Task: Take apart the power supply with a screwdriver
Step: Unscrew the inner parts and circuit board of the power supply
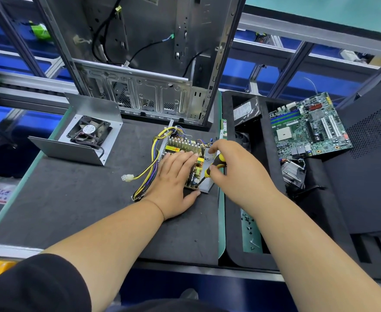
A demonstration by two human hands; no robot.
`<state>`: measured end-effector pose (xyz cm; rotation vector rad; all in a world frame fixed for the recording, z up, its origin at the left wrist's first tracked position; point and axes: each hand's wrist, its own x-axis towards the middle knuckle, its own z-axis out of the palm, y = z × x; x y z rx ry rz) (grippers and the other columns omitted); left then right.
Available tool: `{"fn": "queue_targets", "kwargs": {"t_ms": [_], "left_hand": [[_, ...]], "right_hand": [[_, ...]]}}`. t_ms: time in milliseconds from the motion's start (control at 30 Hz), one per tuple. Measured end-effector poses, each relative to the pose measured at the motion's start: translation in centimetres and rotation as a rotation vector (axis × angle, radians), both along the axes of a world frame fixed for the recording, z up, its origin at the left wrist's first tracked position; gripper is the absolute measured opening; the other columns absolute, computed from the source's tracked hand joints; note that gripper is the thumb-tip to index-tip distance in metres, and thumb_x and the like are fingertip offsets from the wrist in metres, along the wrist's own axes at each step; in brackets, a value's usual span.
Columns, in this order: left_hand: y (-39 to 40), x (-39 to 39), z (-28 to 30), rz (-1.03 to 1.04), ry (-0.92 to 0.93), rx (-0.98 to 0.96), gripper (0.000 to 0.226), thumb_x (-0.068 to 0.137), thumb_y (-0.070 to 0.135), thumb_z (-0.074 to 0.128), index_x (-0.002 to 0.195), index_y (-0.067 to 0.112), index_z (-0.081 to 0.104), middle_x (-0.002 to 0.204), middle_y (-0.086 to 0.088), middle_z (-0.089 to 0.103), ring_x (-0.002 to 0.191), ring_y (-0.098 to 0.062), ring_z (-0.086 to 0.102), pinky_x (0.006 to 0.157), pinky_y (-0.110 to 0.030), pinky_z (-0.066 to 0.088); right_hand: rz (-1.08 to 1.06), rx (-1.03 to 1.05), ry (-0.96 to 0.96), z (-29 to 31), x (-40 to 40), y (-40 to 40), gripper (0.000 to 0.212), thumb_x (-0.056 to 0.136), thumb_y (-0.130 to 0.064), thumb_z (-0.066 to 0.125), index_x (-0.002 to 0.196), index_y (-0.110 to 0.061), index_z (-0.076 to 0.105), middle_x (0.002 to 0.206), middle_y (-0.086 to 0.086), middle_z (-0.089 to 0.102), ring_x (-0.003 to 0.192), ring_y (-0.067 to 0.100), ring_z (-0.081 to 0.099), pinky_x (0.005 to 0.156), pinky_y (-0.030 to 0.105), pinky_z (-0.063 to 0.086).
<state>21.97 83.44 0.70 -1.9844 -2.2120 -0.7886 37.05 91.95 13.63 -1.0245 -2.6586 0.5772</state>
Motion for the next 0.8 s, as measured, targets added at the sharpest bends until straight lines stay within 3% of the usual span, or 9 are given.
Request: {"fn": "queue_targets", "kwargs": {"t_ms": [133, 267, 467, 633, 700, 800], "left_hand": [[0.0, 0.0, -0.1, -0.007, 0.003, 0.009, 0.091, 0.076, 0.053, 0.067, 0.152, 0.015, 0.033, 0.15, -0.002, 0.037, 0.142, -0.023, 0.026, 0.122, -0.033, -0.006], [-0.2, -0.1, 0.0, -0.025, -0.012, 0.017, 0.09, 0.077, 0.051, 0.067, 0.152, 0.017, 0.032, 0.153, -0.001, 0.035, 0.144, -0.024, 0.025, 0.123, -0.036, 0.0], [-0.9, 0.1, 0.6, -0.081, -0.063, -0.02, 0.088, 0.08, 0.042, 0.072, 0.154, 0.018, 0.029, 0.161, 0.0, 0.025, 0.152, -0.022, 0.011, 0.124, -0.045, 0.003], [-1.6, 1.0, 1.6, -0.01, -0.148, 0.043, 0.07, 0.079, 0.03, 0.076, 0.142, 0.015, 0.048, 0.15, -0.004, 0.04, 0.143, -0.027, 0.028, 0.123, -0.035, 0.013], [-1.8, 1.2, 2.1, 0.023, -0.154, 0.052, 0.059, 0.079, 0.028, 0.076, 0.133, 0.016, 0.055, 0.138, -0.003, 0.048, 0.133, -0.026, 0.037, 0.117, -0.036, 0.025], [-1.5, 1.3, 3.0, 0.058, -0.214, -0.014, 0.045, 0.084, 0.031, 0.073, 0.125, 0.019, 0.059, 0.123, 0.003, 0.054, 0.12, -0.02, 0.043, 0.107, -0.028, 0.032]], "right_hand": [[0.012, -0.021, -0.005, -0.1, 0.4, -0.3, 0.025, 0.086, -0.02, 0.061, 0.11, -0.024, 0.054, 0.103, -0.004, 0.056, 0.093, 0.02, 0.057, 0.074, 0.037, 0.047], [0.014, 0.053, -0.029, 0.0, 0.6, -0.4, 0.018, 0.096, -0.038, 0.057, 0.104, -0.023, 0.054, 0.08, -0.007, 0.056, 0.077, 0.02, 0.052, 0.06, 0.033, 0.036], [0.012, 0.058, 0.005, 0.5, 1.3, -0.7, 0.013, 0.097, -0.03, 0.058, 0.106, -0.021, 0.057, 0.081, -0.008, 0.052, 0.077, 0.018, 0.049, 0.061, 0.033, 0.031], [0.004, 0.031, 0.066, 1.1, 2.2, -0.5, 0.006, 0.096, -0.03, 0.058, 0.096, -0.026, 0.055, 0.079, -0.007, 0.058, 0.074, 0.015, 0.051, 0.058, 0.032, 0.038], [-0.007, 0.001, 0.106, 1.2, 2.7, -0.4, 0.007, 0.095, -0.031, 0.058, 0.09, -0.03, 0.053, 0.075, -0.009, 0.058, 0.071, 0.009, 0.05, 0.055, 0.028, 0.036], [-0.059, -0.067, 0.237, 1.3, 3.8, -0.2, 0.01, 0.094, -0.031, 0.059, 0.086, -0.031, 0.053, 0.071, -0.011, 0.056, 0.068, 0.007, 0.05, 0.055, 0.027, 0.034]]}}
